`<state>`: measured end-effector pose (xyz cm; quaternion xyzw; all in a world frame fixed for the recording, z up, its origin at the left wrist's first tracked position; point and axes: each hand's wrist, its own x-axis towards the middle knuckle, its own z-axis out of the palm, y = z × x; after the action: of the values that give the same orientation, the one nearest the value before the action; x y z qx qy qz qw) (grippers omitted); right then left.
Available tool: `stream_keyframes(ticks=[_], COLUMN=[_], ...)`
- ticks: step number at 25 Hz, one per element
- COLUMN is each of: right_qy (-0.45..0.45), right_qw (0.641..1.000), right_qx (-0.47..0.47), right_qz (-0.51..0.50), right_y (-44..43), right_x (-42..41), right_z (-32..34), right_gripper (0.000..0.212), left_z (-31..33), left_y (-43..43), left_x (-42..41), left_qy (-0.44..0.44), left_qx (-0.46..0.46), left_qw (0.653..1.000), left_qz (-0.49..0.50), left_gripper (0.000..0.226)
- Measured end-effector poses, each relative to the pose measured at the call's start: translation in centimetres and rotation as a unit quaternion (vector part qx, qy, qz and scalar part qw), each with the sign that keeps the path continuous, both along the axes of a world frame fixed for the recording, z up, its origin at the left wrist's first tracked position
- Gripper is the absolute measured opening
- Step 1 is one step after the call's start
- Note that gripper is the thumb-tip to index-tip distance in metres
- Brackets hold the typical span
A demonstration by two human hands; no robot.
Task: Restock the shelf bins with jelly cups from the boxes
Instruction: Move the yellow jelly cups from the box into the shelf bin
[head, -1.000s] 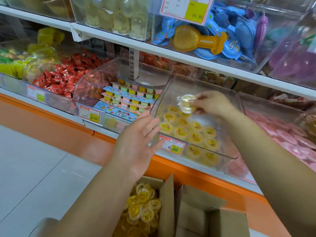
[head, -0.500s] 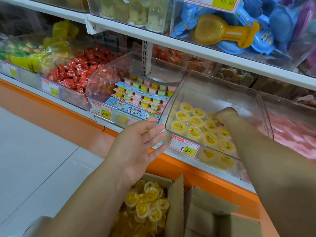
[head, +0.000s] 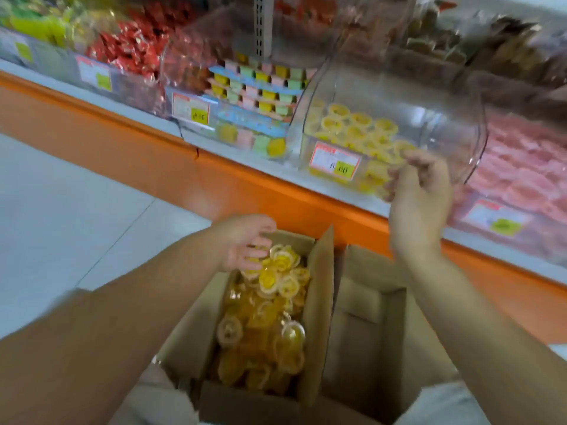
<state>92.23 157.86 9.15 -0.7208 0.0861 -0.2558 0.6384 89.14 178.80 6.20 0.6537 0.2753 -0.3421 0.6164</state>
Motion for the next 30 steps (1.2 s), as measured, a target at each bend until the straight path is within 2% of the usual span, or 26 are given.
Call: stream_keyframes(ticks=[2,4,7,10,14,19,23,26,30], right_qy=[0.078,0.211,0.421,0.511,0.553,0.577,0.514,0.514,0.599], right_qw=[0.997,0.975,0.892,0.839,0.792,0.743,0.740,0.743,0.722], right_qx=[0.020,0.020,0.012,-0.061,-0.199,-0.307,-0.406,-0.390,-0.280], right_qz=[0.004,0.065,0.167,0.178,0.164,0.141,0.150,0.177,0.201], right_y=[1.5,3.8,7.1,8.8,8.8,9.9,10.5,10.4,10.0], right_x=[-3.6,-5.4,-5.0,-2.8,0.9,3.9,3.3,3.0,5.9], right_z=[-3.6,-7.4,-12.3,-17.0,-21.7,-25.0,-27.0,-28.0,-27.0], right_gripper=[0.028,0.024,0.030,0.041,0.047,0.057,0.055,0.055,0.066], left_z=[-3.1,-6.1,-10.0,-13.7,-17.6,-20.6,-22.3,-22.8,-23.6], left_y=[0.6,0.8,0.8,1.4,2.0,0.4,-0.7,-1.1,-0.8], left_x=[-1.8,-2.7,-3.1,-2.8,-0.6,3.1,4.8,4.8,5.1], left_qy=[0.022,0.011,-0.027,-0.048,-0.050,0.026,0.022,0.012,0.028], left_qx=[0.056,0.092,0.099,0.068,0.075,0.125,0.169,0.198,0.128], left_qw=[0.996,0.993,0.994,0.996,0.996,0.992,0.985,0.978,0.991], left_qz=[-0.068,-0.075,-0.035,0.000,0.000,-0.017,-0.038,-0.064,-0.012], left_gripper=[0.037,0.047,0.051,0.048,0.052,0.065,0.065,0.062,0.059])
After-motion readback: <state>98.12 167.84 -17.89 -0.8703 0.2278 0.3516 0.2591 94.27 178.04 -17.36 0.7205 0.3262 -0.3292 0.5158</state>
